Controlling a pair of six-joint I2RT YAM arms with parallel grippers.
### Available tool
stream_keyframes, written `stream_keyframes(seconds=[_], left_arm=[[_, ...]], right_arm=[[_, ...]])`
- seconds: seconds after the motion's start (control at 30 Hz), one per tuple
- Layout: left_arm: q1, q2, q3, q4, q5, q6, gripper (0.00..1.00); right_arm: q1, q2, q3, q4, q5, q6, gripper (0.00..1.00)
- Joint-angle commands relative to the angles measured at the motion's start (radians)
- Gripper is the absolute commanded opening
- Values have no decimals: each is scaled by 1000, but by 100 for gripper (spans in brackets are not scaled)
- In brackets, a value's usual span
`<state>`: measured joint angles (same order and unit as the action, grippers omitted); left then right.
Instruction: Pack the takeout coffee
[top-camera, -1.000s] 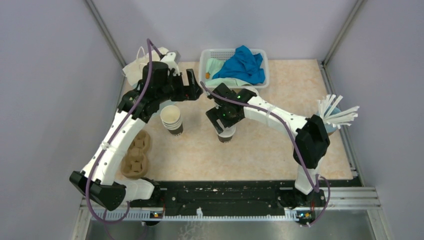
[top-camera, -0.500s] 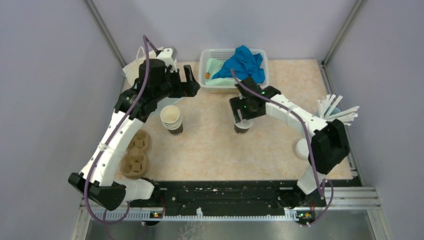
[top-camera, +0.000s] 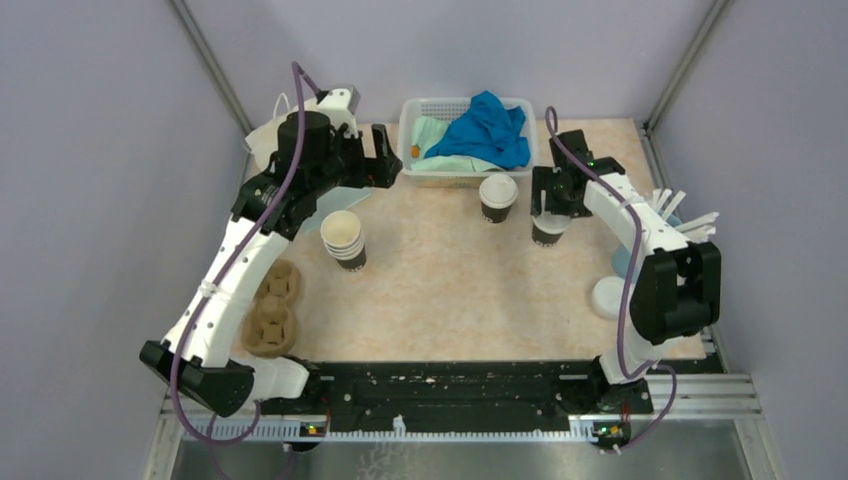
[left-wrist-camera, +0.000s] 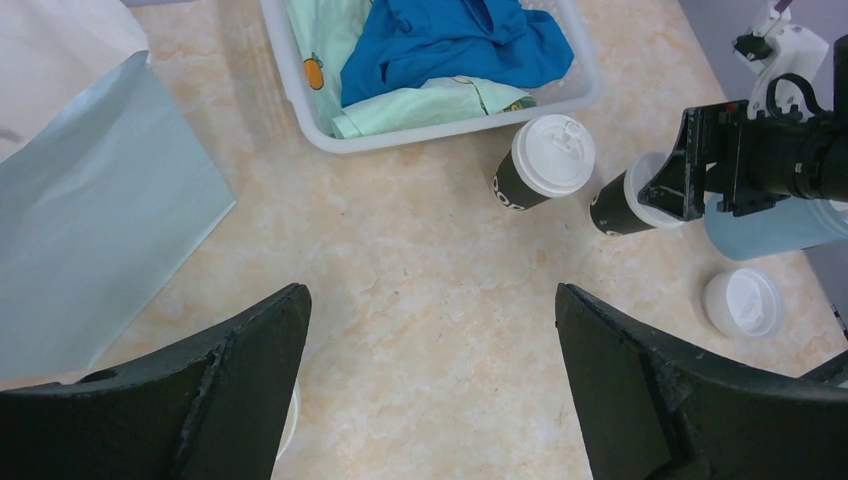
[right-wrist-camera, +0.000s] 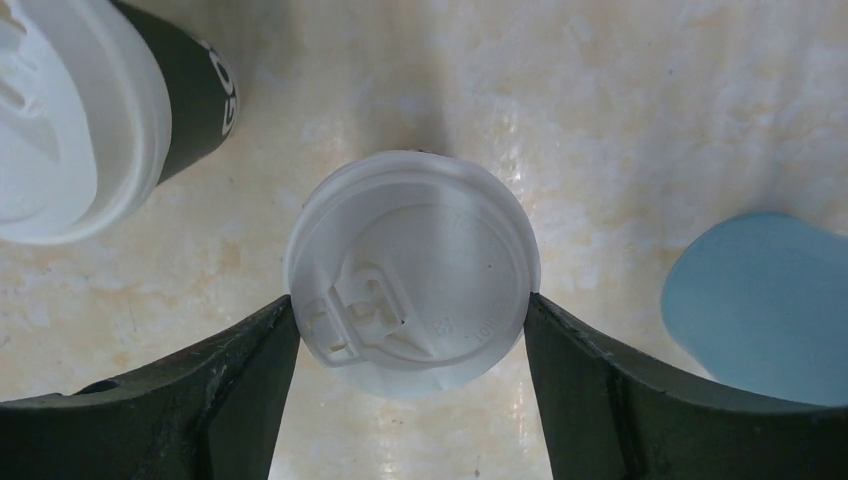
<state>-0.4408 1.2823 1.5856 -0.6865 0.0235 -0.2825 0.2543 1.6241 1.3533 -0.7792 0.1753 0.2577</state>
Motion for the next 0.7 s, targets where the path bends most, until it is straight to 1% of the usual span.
stream_keyframes(seconds=[0.0,0.17,0.33,0.4,0.57,0.67], left_arm=[[4,40,6,87,36,36,98],[-3,80,44,90,44,53,98],[-41,102,88,77,-1,100,98],[-51,97,85,77,0,101,98],[-48,79,77,52,16,66,98],[-45,74,89,1,18,5,98]], right_arm=[[-23,87,88,18,69,-31,77],[-27,120,116,17,61,-22,80],[-27,80,115,-10,47,-20,93],[-27,64,131,-33,40,-29,96],[-27,39,193,-89,38,-64,99],[-25,33,237,-130,45,-83,99]])
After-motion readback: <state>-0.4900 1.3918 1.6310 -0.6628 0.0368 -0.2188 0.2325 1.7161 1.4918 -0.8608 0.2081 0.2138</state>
